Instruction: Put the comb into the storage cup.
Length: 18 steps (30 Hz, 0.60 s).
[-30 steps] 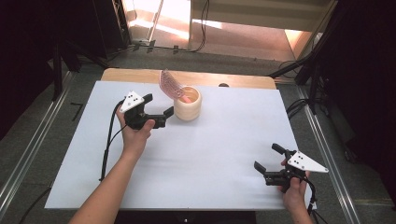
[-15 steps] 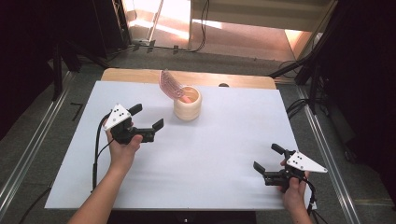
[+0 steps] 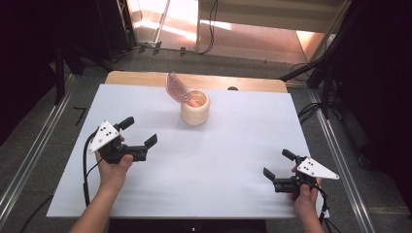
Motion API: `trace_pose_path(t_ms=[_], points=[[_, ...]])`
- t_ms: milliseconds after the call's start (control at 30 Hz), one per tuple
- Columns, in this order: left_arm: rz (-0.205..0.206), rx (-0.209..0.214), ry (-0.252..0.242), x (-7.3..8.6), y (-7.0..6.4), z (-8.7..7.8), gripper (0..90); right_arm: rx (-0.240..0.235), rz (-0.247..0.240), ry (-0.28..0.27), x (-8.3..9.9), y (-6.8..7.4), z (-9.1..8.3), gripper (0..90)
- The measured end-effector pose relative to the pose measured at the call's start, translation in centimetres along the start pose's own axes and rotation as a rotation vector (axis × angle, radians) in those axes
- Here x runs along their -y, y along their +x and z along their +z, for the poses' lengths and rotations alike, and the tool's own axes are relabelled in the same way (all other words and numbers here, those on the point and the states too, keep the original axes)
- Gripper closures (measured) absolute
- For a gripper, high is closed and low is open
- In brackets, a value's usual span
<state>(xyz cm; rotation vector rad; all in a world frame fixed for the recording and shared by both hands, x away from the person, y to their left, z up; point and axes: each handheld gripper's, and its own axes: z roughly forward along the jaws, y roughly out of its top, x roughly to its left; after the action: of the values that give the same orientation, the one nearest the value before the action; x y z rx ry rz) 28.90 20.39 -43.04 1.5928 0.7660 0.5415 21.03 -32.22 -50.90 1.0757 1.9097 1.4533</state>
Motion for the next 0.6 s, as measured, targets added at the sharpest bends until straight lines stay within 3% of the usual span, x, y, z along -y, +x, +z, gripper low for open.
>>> trace_pose_path(t_ms=[600], points=[[0.009, -0.066, 0.041, 2.7, 1.4, -4.7, 0.0, 0.002, -0.002, 0.000, 0.0, 0.0, 0.0, 0.0]])
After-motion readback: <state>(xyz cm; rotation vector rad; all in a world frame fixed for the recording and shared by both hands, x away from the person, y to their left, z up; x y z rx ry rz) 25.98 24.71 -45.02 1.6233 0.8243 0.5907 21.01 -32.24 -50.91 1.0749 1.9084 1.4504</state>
